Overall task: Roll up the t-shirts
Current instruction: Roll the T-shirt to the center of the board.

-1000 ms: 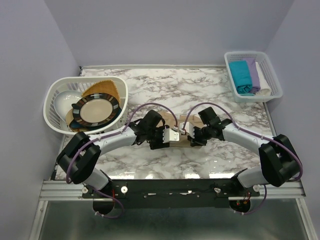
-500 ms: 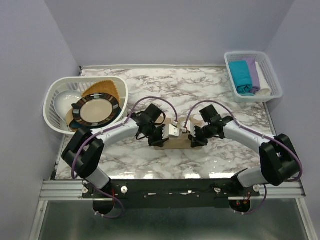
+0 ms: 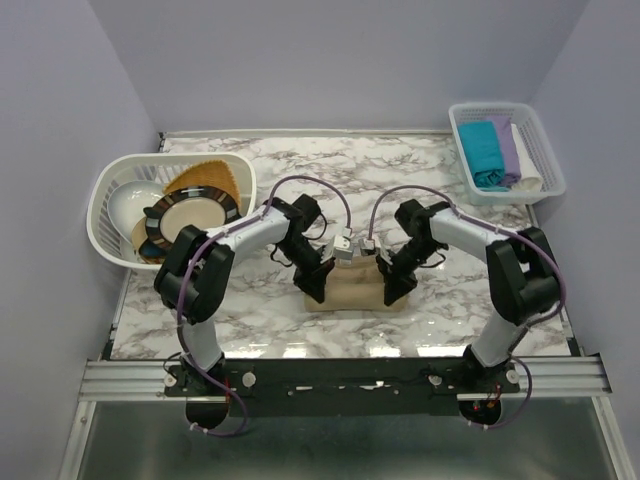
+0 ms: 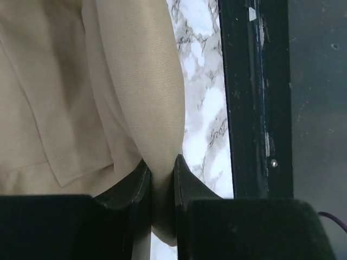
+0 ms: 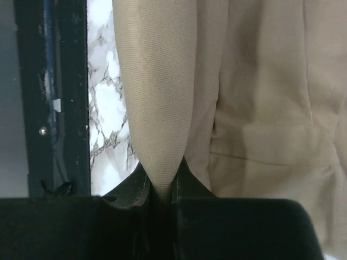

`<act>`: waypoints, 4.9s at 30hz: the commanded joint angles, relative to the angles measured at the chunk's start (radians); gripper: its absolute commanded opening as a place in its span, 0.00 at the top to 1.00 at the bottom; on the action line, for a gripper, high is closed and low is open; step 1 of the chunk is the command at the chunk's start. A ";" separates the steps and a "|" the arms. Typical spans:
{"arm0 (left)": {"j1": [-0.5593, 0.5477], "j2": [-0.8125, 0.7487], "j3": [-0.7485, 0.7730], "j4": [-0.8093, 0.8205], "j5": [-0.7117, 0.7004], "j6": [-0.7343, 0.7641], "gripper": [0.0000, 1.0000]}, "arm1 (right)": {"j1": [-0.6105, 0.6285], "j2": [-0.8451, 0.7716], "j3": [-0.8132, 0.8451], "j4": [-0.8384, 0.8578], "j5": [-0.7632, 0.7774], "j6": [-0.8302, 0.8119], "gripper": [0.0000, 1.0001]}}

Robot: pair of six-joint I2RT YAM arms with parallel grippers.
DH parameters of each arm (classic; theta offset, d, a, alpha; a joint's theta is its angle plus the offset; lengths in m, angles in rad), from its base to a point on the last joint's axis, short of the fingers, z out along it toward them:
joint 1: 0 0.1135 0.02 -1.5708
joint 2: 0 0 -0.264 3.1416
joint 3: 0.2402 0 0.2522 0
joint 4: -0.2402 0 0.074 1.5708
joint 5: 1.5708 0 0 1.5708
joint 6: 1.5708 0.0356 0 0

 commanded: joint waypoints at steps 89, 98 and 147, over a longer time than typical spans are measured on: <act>-0.417 -0.379 -0.946 1.485 -1.030 0.079 0.22 | -0.067 0.801 0.704 -0.540 0.039 0.121 0.82; -0.384 -0.246 -0.848 1.392 -1.044 0.067 0.72 | -0.067 0.801 0.704 -0.540 0.040 0.122 0.82; -0.083 0.003 -0.029 0.091 -0.142 -0.005 0.95 | 0.370 -0.645 -0.428 0.520 0.369 0.389 0.00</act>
